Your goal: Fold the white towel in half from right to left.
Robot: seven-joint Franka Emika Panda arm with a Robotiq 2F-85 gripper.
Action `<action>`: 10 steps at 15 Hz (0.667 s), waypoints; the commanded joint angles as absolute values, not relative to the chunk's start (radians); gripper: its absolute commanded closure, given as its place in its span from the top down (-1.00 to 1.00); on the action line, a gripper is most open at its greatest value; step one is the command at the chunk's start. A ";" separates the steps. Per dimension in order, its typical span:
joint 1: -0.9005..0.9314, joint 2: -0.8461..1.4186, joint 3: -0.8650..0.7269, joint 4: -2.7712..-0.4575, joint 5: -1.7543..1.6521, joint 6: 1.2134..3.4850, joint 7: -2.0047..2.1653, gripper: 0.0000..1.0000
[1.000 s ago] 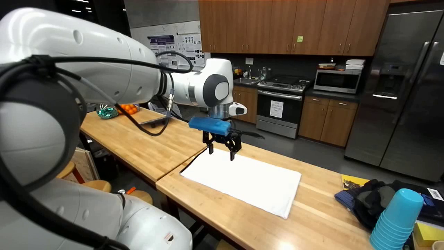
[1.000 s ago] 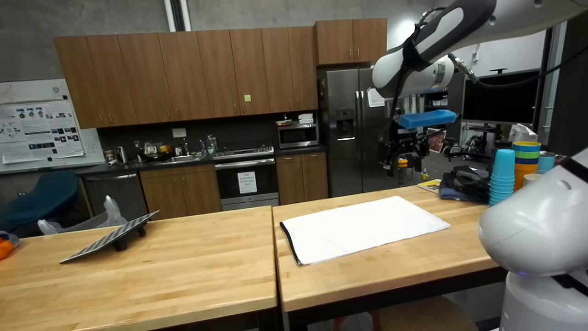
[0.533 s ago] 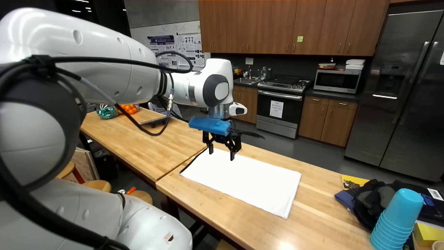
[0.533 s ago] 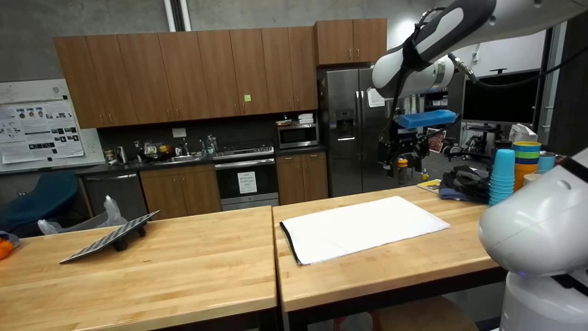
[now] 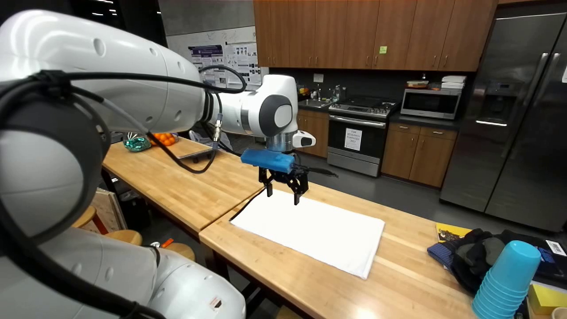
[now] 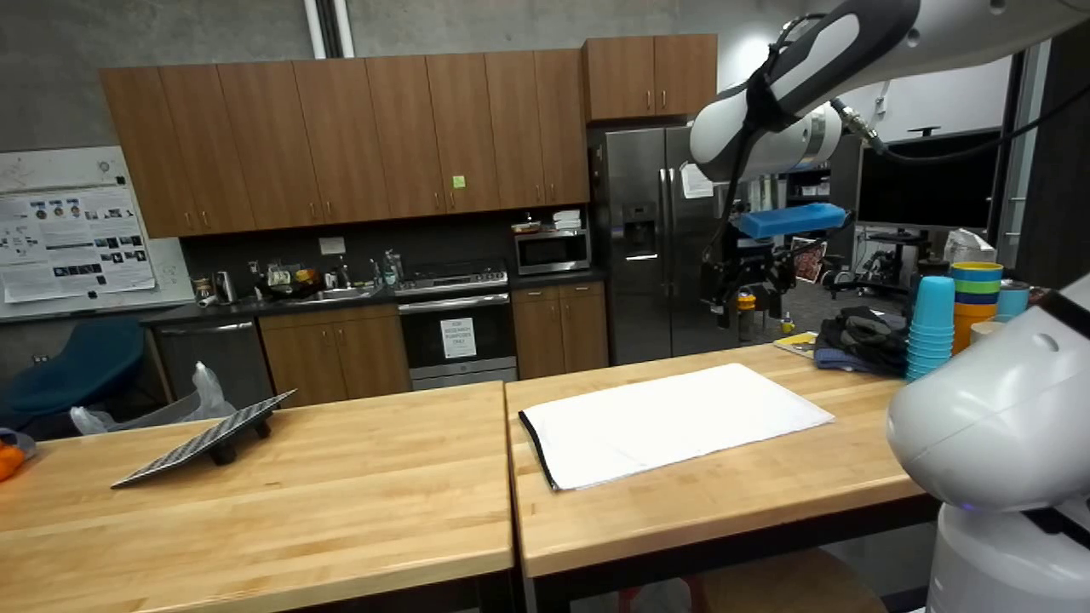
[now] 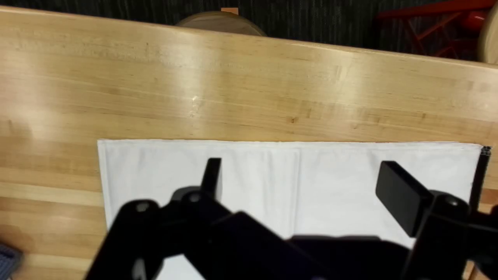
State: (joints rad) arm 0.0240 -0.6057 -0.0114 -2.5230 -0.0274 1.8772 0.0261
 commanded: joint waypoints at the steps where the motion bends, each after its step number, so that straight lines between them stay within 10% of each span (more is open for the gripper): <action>1: 0.015 -0.605 -0.004 -2.521 -0.023 1.875 0.022 1.00; 10: -0.117 -0.628 -0.101 -2.581 -0.170 1.883 -0.026 1.00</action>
